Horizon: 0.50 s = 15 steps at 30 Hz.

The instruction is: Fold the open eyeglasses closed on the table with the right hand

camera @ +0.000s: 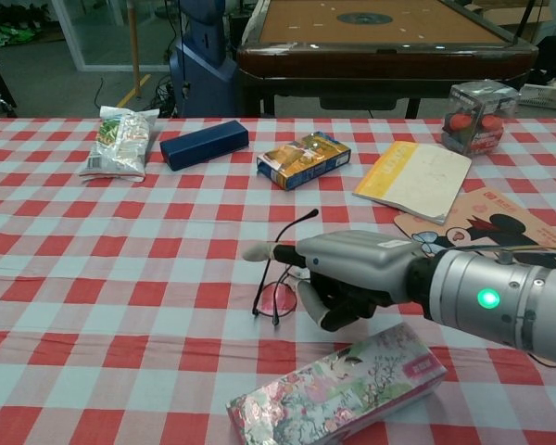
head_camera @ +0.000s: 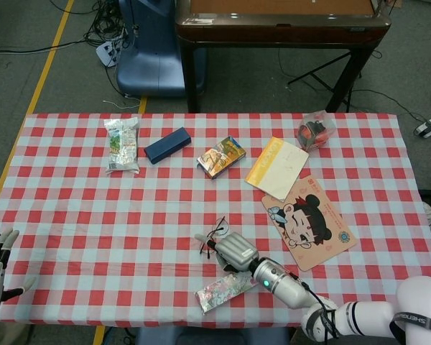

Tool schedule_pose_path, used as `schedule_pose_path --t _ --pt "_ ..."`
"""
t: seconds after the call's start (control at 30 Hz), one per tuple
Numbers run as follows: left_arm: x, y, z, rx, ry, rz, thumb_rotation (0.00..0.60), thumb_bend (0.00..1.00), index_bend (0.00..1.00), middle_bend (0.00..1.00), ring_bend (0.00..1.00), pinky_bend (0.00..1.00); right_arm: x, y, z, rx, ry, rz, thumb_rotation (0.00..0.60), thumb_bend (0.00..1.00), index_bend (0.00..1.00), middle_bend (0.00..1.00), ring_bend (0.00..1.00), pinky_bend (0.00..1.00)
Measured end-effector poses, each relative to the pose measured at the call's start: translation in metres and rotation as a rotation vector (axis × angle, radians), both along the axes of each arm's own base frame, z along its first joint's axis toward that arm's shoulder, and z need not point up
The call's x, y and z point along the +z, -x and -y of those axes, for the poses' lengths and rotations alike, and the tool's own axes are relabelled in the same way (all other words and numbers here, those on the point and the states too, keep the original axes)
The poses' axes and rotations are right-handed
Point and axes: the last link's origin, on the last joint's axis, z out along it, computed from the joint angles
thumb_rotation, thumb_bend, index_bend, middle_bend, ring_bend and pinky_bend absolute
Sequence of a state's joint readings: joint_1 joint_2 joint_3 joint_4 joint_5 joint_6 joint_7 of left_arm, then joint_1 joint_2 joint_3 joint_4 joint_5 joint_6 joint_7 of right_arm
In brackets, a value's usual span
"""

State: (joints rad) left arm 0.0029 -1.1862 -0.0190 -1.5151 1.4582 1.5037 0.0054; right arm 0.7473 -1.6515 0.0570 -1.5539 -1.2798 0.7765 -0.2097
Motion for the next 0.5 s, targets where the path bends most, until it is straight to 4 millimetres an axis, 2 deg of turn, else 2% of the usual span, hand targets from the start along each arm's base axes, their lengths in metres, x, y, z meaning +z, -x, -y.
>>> schedule_pose_path --t 0.5 --pt "0.0 0.002 0.001 0.006 -0.001 0.001 0.6 0.16 0.0 0.0 0.0 0.0 -0.017 0.017 0.015 -0.116 -0.051 -0.016 0.6 0.81 0.0 1.0 1.0 1.0"
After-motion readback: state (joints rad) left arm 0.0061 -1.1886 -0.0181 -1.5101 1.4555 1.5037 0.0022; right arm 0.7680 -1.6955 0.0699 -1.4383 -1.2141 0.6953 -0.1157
